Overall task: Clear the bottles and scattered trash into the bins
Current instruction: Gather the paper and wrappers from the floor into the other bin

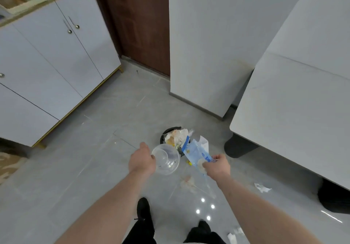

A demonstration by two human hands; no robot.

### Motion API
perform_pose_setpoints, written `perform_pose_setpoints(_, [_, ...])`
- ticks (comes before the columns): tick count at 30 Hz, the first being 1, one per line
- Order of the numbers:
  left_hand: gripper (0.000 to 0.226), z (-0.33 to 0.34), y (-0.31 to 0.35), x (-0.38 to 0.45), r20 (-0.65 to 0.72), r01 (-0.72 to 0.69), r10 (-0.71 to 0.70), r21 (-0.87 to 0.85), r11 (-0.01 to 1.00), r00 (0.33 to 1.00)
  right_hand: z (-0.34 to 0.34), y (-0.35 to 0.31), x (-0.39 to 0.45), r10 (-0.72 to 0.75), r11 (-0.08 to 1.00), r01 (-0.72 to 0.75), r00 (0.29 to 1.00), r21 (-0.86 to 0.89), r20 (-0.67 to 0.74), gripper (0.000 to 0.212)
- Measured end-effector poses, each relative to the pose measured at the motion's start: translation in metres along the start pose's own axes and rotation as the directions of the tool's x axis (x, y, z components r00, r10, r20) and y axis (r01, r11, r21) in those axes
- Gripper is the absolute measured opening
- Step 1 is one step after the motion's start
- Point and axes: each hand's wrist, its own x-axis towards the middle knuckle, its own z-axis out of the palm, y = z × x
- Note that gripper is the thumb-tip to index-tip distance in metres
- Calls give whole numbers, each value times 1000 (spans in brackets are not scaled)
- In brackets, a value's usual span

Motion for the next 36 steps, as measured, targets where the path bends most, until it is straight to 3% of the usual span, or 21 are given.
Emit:
perform_pose_setpoints(8, [30,-22,12,97,151,-159,139,132,978,979,48,-32,3,152,980,-138,984,145,-88,31])
perform_pose_setpoints(12, [23,-20,40,137,198,-224,189,173,959,962,52,-44,28,223,955,-195,969,225,-109,32])
perform_pose_setpoints(25, [14,-1,90,256,303,-234,159,228,945,939,79,-89,127,351,896,-322,936,306,-43,37])
perform_pose_setpoints(36, [11,53,105,383,448,-424,274,279,861,851,137,-111,197,526,785,-440,845,437,-94,34])
